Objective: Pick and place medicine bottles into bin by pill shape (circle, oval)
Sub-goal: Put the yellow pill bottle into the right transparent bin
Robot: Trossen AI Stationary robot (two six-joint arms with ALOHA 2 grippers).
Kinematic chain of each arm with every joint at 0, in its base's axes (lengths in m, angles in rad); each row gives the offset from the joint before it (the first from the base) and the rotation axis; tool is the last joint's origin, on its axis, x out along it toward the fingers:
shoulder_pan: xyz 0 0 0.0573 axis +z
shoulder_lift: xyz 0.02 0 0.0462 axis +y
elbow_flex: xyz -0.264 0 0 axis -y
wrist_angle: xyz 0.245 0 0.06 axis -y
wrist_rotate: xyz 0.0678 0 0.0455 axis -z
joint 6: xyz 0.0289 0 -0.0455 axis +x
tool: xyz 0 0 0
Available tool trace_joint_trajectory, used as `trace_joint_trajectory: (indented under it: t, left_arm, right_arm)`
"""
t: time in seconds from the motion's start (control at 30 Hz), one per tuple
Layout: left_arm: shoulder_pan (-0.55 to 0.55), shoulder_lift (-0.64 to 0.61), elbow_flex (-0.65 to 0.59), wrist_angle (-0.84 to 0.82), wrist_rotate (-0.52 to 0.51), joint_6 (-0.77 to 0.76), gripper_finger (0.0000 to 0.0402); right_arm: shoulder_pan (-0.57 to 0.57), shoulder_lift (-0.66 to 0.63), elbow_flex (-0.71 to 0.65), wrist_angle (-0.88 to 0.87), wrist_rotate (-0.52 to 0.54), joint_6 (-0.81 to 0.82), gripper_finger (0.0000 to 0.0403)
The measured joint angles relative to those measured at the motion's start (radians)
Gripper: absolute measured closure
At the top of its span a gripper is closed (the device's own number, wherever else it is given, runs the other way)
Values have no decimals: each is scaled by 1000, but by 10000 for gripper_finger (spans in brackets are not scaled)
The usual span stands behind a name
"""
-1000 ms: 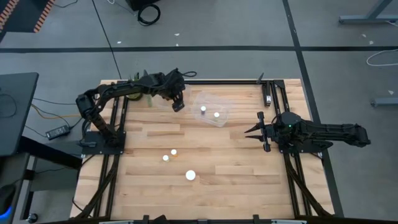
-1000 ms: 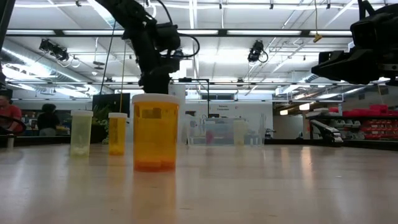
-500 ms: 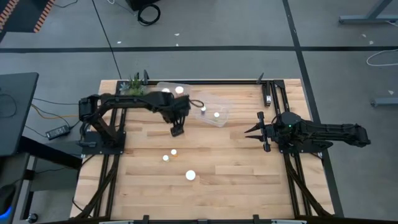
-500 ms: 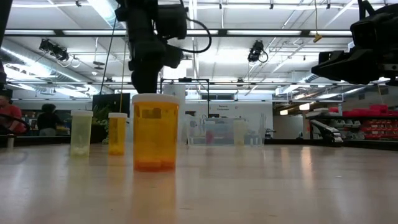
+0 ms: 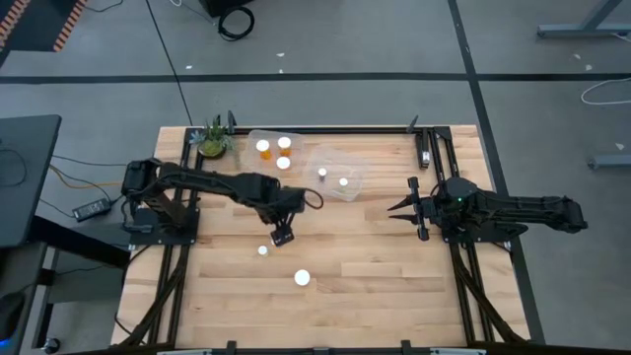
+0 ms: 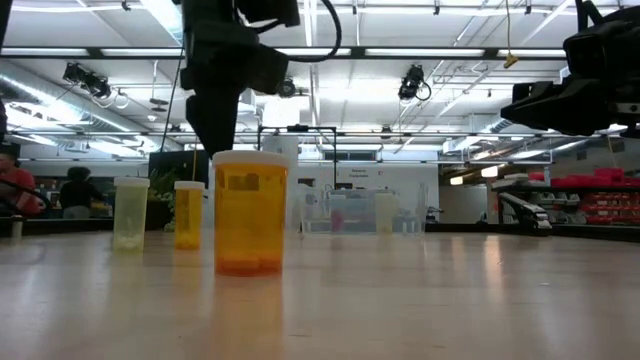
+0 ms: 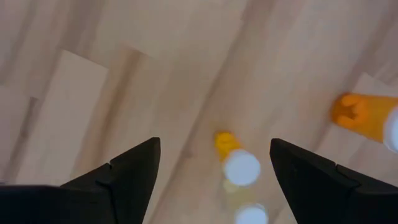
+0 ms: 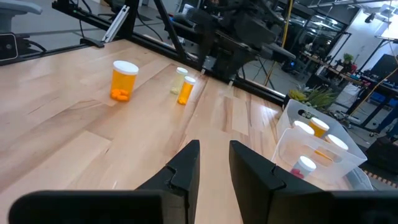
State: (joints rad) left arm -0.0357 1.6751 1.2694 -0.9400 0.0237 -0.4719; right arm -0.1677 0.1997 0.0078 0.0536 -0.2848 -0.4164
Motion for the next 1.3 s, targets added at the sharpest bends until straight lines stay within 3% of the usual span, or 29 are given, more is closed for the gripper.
trace_joint_trajectory:
  t: [0.5, 1.3]
  left_arm:
    - [-202, 7, -1, -82, -8, -307, 88]
    - [-359, 29, 0, -191, -69, -674, 88]
  right_arm:
    - [0, 0, 0, 0, 0, 0, 310]
    - [0, 0, 0, 0, 0, 0, 310]
